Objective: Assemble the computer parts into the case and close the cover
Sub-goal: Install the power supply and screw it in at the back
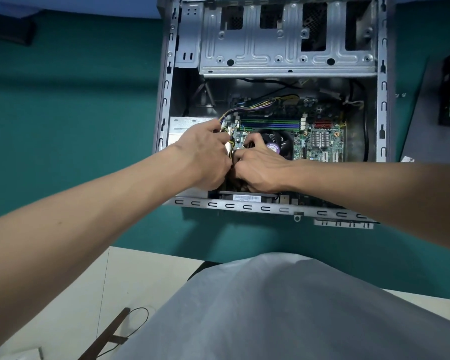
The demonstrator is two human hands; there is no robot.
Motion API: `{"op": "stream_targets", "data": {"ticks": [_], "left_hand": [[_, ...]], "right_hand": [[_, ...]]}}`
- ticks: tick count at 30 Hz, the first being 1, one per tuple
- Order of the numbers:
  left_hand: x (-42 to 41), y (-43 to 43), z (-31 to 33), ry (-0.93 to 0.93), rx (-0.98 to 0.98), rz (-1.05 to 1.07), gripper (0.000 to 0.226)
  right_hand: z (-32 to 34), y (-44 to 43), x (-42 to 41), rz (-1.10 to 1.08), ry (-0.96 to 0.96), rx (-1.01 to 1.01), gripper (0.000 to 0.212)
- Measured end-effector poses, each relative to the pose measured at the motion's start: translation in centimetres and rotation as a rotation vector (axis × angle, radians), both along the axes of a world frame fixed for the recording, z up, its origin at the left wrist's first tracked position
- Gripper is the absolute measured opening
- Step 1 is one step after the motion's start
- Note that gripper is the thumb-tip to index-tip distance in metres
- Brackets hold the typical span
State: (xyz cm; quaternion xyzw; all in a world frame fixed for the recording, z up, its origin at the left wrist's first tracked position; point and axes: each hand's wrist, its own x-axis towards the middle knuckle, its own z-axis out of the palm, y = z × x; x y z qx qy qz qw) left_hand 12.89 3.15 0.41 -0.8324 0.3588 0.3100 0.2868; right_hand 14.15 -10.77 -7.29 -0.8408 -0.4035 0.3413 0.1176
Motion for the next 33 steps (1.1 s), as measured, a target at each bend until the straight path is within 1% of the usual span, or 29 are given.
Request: {"op": "stream_targets", "data": {"ticks": [2, 5, 7, 9, 11, 13, 15, 19, 22, 25, 28, 31, 33], "left_hand": [[0.4, -0.8, 0.1, 0.05, 0.113, -0.021, 0.039], [1.0, -2.2, 0.0, 0.098, 0.26, -0.028, 0.043], [1.2, -2.6, 0.0, 0.114, 0.312, -0.029, 0.047], [1.2, -2.7, 0.1, 0.115, 0.324, -0.03, 0.046], [1.0, -2.7, 0.3, 0.125, 0.324, -0.014, 0.043], [0.9, -2.9, 0.4, 0.145, 0.319, 0.011, 0.04], [0.8, -2.9, 0.5, 0.157, 0.298, 0.019, 0.035], [0.2, -2.4, 0.9, 0.161, 0.226, 0.003, 0.036], [-0.3, -1.7, 1.2, 0.17, 0.152, -0.026, 0.036], [-0.4, -1.2, 1.3, 0.198, 0.108, -0.01, 0.039], [-0.4, -0.9, 1.2, 0.208, 0.077, 0.003, 0.04], [-0.4, -0.8, 1.1, 0.213, 0.067, 0.001, 0.04], [-0.4, -0.7, 1.1, 0.22, 0.069, -0.001, 0.04]], "right_hand": [[0.0, -0.2, -0.2, 0.008, -0.025, -0.003, 0.03], [0.1, -0.3, -0.2, 0.088, -0.11, -0.001, 0.037], [0.2, -0.4, -0.1, 0.104, -0.115, 0.015, 0.035], [0.3, -0.6, 0.2, 0.133, -0.11, 0.004, 0.029], [0.6, -0.6, 0.7, 0.244, -0.212, -0.019, 0.022], [1.0, -0.4, 1.0, 0.362, -0.312, -0.026, 0.022], [1.1, -0.1, 1.1, 0.405, -0.339, -0.016, 0.024], [0.8, -0.2, 1.4, 0.346, -0.288, 0.056, 0.037], [0.4, -0.1, 1.6, 0.296, -0.25, 0.116, 0.038], [0.3, 0.2, 1.8, 0.295, -0.239, 0.085, 0.038], [0.0, 0.5, 1.9, 0.268, -0.229, 0.025, 0.032], [-0.2, 0.7, 1.8, 0.257, -0.216, -0.013, 0.02], [-0.1, 0.8, 1.8, 0.261, -0.222, -0.021, 0.019]]}}
